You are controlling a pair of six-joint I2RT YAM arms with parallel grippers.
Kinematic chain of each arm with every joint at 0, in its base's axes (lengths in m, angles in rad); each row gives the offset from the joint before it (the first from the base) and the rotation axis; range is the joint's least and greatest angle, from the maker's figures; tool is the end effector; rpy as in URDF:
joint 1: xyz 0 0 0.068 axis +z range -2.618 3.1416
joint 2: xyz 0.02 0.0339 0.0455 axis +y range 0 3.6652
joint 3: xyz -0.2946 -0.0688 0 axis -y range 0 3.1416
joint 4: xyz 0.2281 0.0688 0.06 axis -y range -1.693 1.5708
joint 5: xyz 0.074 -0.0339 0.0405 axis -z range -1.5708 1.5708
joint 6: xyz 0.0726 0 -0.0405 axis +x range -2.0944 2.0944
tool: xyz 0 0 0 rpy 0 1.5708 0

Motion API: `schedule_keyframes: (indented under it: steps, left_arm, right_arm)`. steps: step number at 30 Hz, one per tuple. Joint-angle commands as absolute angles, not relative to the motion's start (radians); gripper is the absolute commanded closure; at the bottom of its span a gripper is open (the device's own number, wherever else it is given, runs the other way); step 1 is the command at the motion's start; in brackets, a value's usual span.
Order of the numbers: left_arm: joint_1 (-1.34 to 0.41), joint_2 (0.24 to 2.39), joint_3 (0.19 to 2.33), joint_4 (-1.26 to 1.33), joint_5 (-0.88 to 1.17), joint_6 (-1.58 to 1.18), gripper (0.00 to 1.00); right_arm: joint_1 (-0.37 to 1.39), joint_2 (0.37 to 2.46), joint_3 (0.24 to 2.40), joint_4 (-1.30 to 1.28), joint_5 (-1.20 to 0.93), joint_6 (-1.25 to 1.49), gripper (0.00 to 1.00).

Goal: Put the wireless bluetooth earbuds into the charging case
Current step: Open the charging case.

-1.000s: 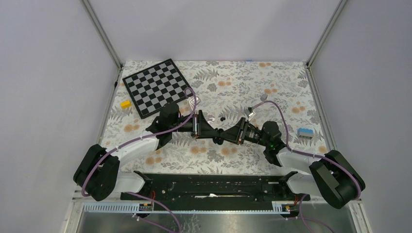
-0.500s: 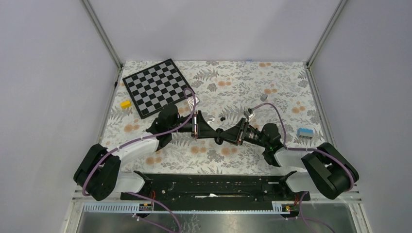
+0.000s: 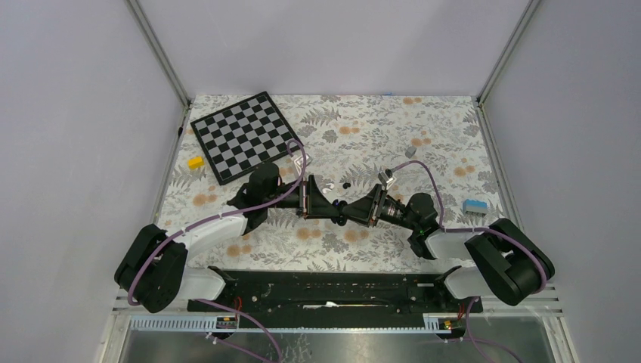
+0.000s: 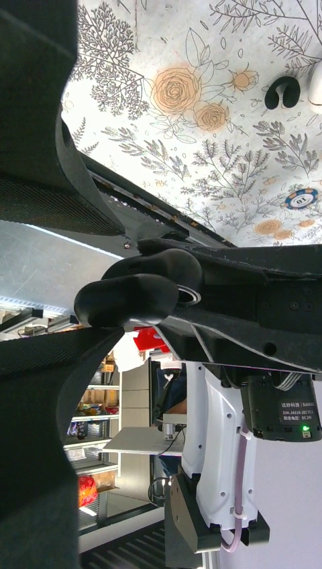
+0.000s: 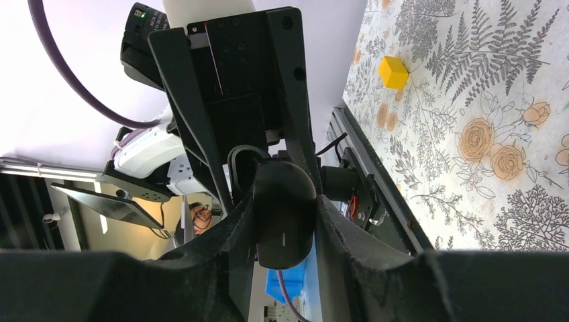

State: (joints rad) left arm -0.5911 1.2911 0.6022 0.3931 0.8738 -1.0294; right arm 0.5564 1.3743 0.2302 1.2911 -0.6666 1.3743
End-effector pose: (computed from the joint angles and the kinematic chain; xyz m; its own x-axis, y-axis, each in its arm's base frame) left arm 0.1917 -0.1957 0.2628 -0.9532 -0.0228 -0.3014 0.2908 0.2033 -0.9350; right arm 0.1811 0.1655 0.2388 -0.8922 0.3528 -0.2820 -0.3044 -0.0086 0.9525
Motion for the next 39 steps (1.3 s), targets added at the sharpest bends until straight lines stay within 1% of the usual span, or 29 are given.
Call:
schedule_keyframes:
  steps: [1, 4, 6, 10, 13, 21, 24, 34, 36, 38, 39]
  left_arm:
    - [-0.587, 1.263, 0.647, 0.371, 0.858, -0.973, 0.47]
    - [-0.587, 1.267, 0.625, 0.424, 0.867, -1.006, 0.48]
    - [-0.584, 1.269, 0.595, 0.535, 0.884, -1.063, 0.51]
    - [-0.577, 1.285, 0.551, 0.676, 0.9, -1.156, 0.5]
    - [-0.576, 1.285, 0.548, 0.681, 0.899, -1.158, 0.5]
    - [-0.576, 1.28, 0.552, 0.654, 0.901, -1.145, 0.58]
    - [-0.577, 1.291, 0.552, 0.648, 0.91, -1.142, 0.59]
    - [-0.575, 1.307, 0.575, 0.596, 0.909, -1.106, 0.51]
    - [-0.575, 1.306, 0.578, 0.587, 0.911, -1.097, 0.54]
    - [-0.574, 1.303, 0.58, 0.583, 0.908, -1.097, 0.6]
    - [-0.576, 1.301, 0.579, 0.583, 0.907, -1.097, 0.61]
  right_arm:
    - [0.554, 1.343, 0.238, 1.323, -0.675, 1.355, 1.0]
    - [0.555, 1.344, 0.238, 1.328, -0.675, 1.357, 1.0]
    - [0.555, 1.346, 0.238, 1.328, -0.675, 1.358, 1.0]
    - [0.555, 1.348, 0.232, 1.333, -0.675, 1.358, 1.0]
    - [0.555, 1.346, 0.229, 1.333, -0.671, 1.359, 1.0]
    - [0.555, 1.391, 0.239, 1.38, -0.679, 1.374, 1.0]
    - [0.555, 1.41, 0.239, 1.412, -0.684, 1.388, 1.0]
    - [0.555, 1.418, 0.24, 1.428, -0.686, 1.397, 1.0]
    - [0.555, 1.418, 0.24, 1.427, -0.687, 1.396, 1.0]
    - [0.555, 1.42, 0.241, 1.427, -0.686, 1.396, 1.0]
    - [0.555, 1.42, 0.241, 1.426, -0.686, 1.396, 1.0]
